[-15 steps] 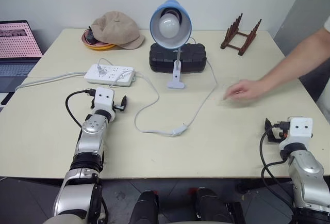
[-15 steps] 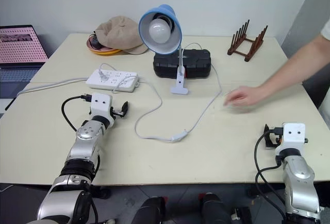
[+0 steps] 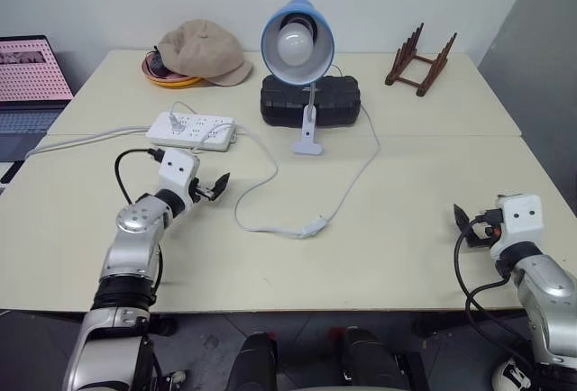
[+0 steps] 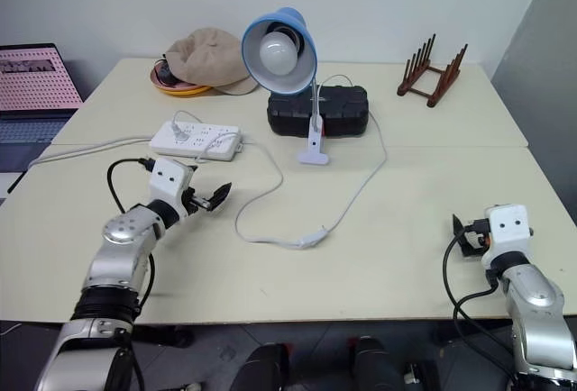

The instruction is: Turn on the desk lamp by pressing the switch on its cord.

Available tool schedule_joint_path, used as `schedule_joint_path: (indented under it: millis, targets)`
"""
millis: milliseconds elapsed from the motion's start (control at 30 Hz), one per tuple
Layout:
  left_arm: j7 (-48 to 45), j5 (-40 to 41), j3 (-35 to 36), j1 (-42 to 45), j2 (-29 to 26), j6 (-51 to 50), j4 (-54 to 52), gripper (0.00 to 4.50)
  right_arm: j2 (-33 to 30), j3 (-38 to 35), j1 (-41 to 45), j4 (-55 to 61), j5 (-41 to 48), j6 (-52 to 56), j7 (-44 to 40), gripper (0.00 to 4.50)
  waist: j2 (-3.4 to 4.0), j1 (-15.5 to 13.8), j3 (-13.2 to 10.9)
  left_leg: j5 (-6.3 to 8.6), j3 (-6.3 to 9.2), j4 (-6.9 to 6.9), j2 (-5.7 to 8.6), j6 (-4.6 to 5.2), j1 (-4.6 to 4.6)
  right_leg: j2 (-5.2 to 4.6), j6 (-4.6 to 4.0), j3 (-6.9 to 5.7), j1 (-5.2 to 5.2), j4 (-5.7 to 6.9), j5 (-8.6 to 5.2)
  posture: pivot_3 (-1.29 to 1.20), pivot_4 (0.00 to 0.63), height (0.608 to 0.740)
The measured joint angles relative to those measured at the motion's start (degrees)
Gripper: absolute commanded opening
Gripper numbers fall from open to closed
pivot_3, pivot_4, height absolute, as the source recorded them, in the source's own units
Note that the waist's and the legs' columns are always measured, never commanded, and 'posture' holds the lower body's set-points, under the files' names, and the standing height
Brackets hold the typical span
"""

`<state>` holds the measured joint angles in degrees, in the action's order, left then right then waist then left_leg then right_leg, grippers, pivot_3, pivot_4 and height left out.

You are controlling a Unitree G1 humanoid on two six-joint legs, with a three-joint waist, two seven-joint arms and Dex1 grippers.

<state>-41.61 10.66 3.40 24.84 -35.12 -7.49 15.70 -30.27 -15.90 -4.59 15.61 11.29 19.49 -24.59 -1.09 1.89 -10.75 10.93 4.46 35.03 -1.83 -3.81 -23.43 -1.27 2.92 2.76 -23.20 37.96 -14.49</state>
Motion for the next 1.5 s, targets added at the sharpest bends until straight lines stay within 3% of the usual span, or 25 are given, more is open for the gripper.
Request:
schedule_joint_path:
  millis: [100,233,467,767,933,1400,1500]
  targets:
    - [-12.1,4.0,-3.9,-0.8,-6.7,-6.7,-10.9,4.5,-5.4,2.9,-2.9,7.7,6.6,4.3,-9.5,4.47,0.01,0.0,0.0,0.0,0.0,-0.07,-0.02,0.0,0.0,0.0,-0.22,-0.01,-0.01,-0.03,-0.14,0.0,0.15,0.74]
    - [-21.7,7.2,-8.7,-1.4,-11.0,-13.0,-21.4,4.5,-10.6,6.0,-5.1,14.7,13.0,10.4,-17.2,4.47,-0.01,0.0,0.0,0.01,0.0,-0.05,-0.03,0.01,-0.01,-0.01,-0.27,-0.01,0.0,-0.07,-0.18,0.0,0.15,0.74]
    - [-22.9,5.6,-15.7,-1.6,-7.7,-14.9,-26.1,4.5,-14.3,9.8,-5.9,22.7,17.1,15.7,-20.8,4.47,-0.11,-0.1,-0.1,0.0,0.0,0.03,-0.03,0.01,-0.01,-0.01,-0.27,-0.02,0.0,-0.07,-0.18,0.0,0.15,0.74]
    - [-16.7,-2.5,-19.7,-2.3,-1.2,-8.0,-19.9,4.5,-11.3,9.7,-8.6,24.3,17.0,16.9,-16.0,4.47,-0.12,-0.2,-0.1,0.01,0.01,0.01,-0.03,0.01,-0.1,0.0,-0.24,-0.05,-0.05,-0.12,-0.19,0.0,0.15,0.74]
    - [-17.3,-3.6,-20.0,-1.6,1.1,-4.8,-16.5,3.26,-11.1,7.6,-9.5,24.9,17.4,17.3,-14.8,4.5,-0.12,-0.2,-0.1,0.01,0.02,0.05,-0.02,0.01,-0.11,0.0,-0.24,-0.05,-0.04,-0.11,-0.18,0.0,0.15,0.74]
    - [-19.2,-4.6,-20.6,-0.1,3.4,-2.3,-12.6,0.43,-10.7,5.8,-10.0,25.6,19.1,17.5,-12.6,4.5,-0.12,-0.2,-0.1,0.01,0.02,0.06,-0.02,0.01,-0.12,0.0,-0.23,-0.05,-0.04,-0.11,-0.18,0.0,0.15,0.74]
    - [-19.2,-3.4,-20.2,0.5,4.5,-4.8,-12.5,0.36,-10.4,5.8,-10.0,25.8,19.2,17.7,-12.2,4.5,-0.12,-0.2,-0.1,0.01,0.02,0.07,-0.02,0.01,-0.12,0.0,-0.23,-0.05,-0.03,-0.11,-0.18,0.0,0.15,0.74]
